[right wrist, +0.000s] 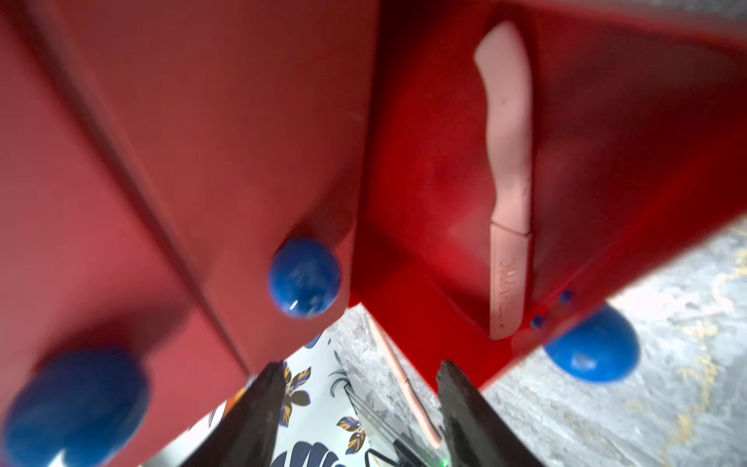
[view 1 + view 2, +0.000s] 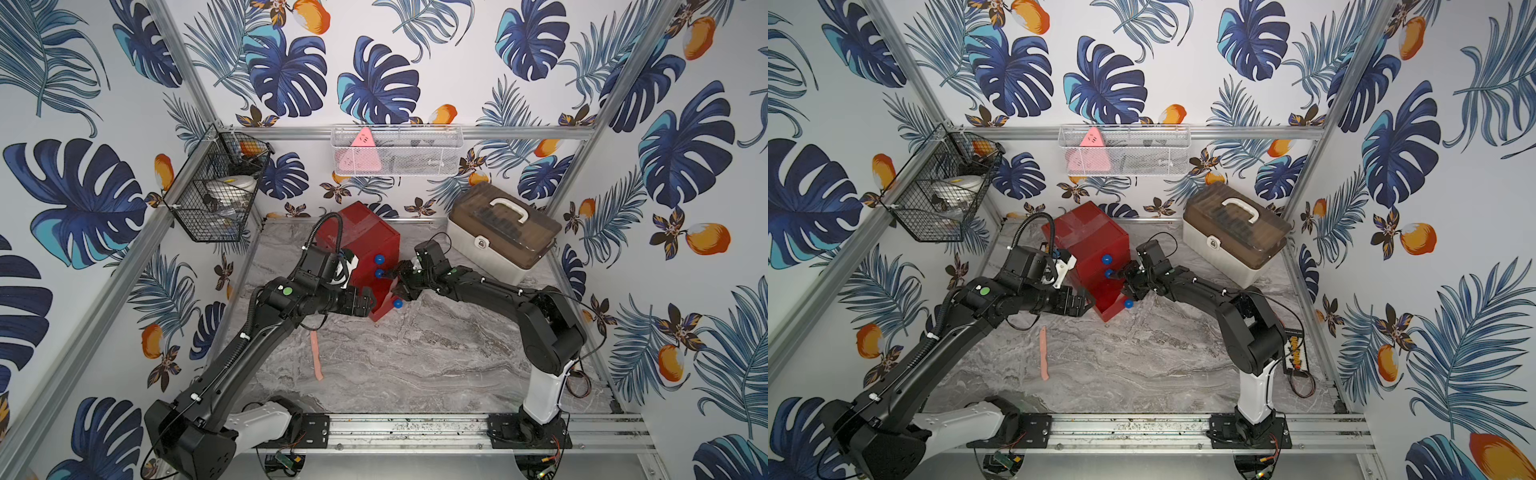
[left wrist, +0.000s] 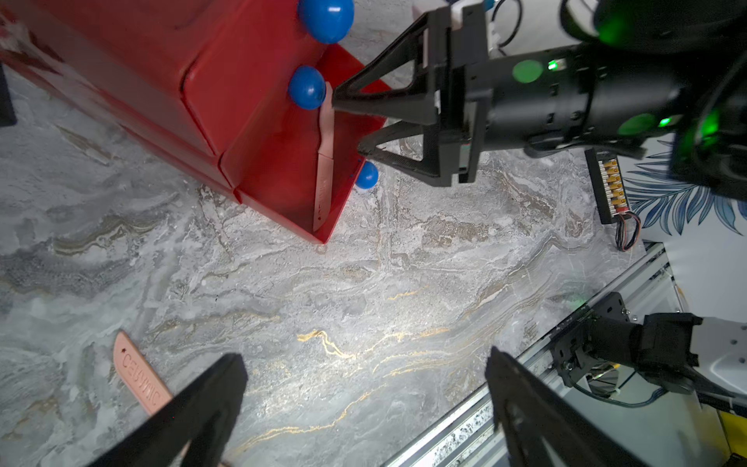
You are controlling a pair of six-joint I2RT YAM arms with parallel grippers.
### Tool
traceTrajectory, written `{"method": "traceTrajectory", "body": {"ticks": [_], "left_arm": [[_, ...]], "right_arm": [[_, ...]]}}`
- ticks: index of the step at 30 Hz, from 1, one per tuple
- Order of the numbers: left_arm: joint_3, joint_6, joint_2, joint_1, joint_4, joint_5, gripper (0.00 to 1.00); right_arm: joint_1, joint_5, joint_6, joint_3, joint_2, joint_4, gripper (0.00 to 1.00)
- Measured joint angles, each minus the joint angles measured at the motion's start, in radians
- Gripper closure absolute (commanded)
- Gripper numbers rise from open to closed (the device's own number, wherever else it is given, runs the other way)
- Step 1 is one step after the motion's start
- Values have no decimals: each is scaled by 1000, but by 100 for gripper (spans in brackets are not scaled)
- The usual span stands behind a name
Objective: Place the fruit knives into the drawer by color
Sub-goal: Place the fruit knife in the drawer, then pick up the fruit knife from the center of the board.
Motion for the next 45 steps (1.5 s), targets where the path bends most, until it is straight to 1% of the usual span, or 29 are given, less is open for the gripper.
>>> {"method": "traceTrajectory", "body": {"ticks": [5,10,14,17,21,23,28,34,40,44,45], "left_arm": [[-67,-62,-14,22,-10,-15,1],[-137,-134,-16,71,-53,-111,1],[-201,-181,-28,107,-75,-201,1],[-222,-211,-21,113,-96,-259,1],[-243,-266,4,120,-91,-323,8],[-275,-313,6,121,-90,-335,10],[-404,-458,-29,121,-92,-339,14],[-492,-560,-19,121,-80,-336,17],[-535,-598,70,122,6,-322,22],[-586,-614,95,125,82,-321,29],[-602,-616,100,126,105,-316,33]], "right_arm": [[0,-28,-49,-84,-113,4,25],[5,-106,-112,-192,-200,36,18],[15,-182,-127,-282,-233,91,15],[40,-230,-126,-339,-242,156,12],[99,-270,-123,-375,-241,221,7],[132,-285,-124,-381,-237,248,5],[206,-309,-124,-402,-206,318,4],[234,-319,-98,-446,-173,396,3],[237,-338,-97,-455,-161,426,3],[236,-352,-98,-456,-160,440,4],[235,-354,-98,-458,-160,442,4]]}}
